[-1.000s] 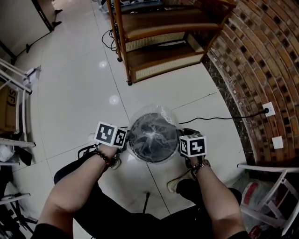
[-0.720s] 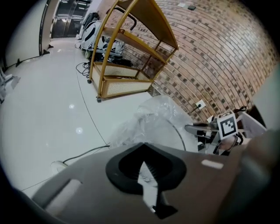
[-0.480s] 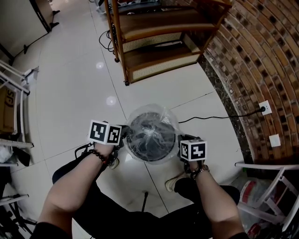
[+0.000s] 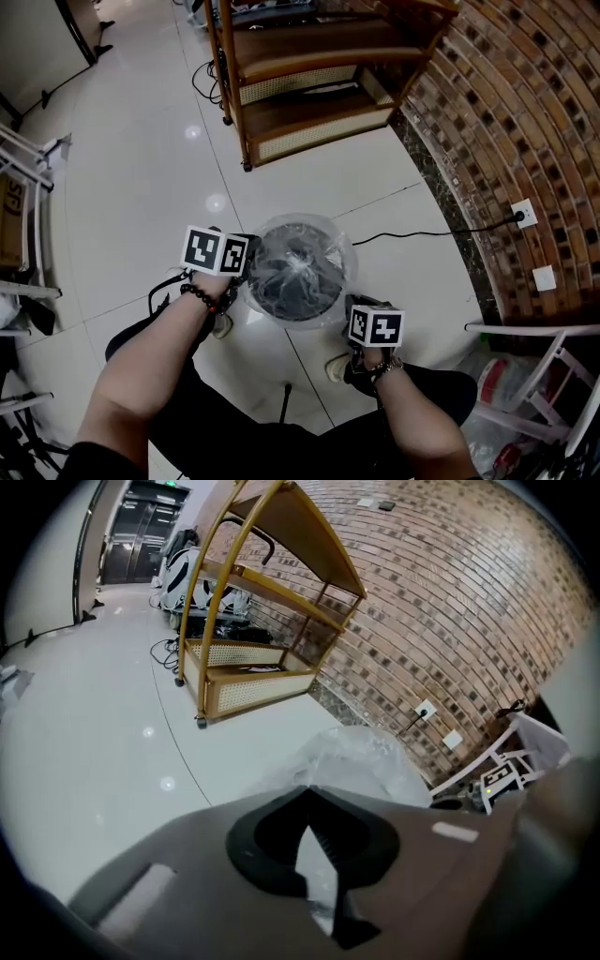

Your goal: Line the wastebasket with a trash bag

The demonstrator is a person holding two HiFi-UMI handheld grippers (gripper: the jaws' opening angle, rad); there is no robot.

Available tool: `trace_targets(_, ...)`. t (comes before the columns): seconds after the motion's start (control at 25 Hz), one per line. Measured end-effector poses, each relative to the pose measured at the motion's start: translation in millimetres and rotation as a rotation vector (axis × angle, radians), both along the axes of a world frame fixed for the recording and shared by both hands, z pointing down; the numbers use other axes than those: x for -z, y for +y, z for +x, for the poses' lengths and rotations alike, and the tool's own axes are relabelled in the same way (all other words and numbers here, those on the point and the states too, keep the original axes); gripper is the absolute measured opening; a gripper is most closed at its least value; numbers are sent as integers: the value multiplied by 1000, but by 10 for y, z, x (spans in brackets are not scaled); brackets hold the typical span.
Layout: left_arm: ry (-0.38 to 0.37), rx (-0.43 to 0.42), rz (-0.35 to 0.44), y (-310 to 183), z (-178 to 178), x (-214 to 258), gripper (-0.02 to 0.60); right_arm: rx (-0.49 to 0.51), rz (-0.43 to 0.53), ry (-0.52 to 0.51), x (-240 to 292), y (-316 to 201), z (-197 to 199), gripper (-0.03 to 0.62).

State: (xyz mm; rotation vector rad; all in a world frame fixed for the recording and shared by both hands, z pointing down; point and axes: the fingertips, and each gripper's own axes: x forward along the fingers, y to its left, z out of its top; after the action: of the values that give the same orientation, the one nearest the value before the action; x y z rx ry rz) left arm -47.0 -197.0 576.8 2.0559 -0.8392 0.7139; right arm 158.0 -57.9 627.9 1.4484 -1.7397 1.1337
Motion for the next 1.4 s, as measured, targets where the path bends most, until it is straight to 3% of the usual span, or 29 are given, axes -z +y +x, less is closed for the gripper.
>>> trace_targets(0.28,-64,-50,60,-145,140,29,5,-122,-36,-95,-24,468,-175,22)
trace_targets(0.4,-117,-85,93,-157,191,34,5,-127,-36,-131,-47,534,-229,113)
trace_targets(0.48,-146,-105,106,-134,205,27,23,-111,-33,-129,-41,535,-209,164)
trace_targets(0.56,-157,-113,100,-103,200,8,104,-85,-18,-108,-4,495,-155,192)
trace_targets(0.72,-134,-101,81,-67,109,7,183,-25,76,-51,224,206,-59,227)
trace_targets(0.92,-99,-75,54,-12,-11,30,190,60,177,27,543,-242,-25,236)
trace_targets(1.16,-66,-89,31,60,-3,66,193,94,138,99,422,-507,49,236)
trace_targets(1.4,-93,-118,16,153,-23,-5,194,211,212,183,570,-869,-115,236)
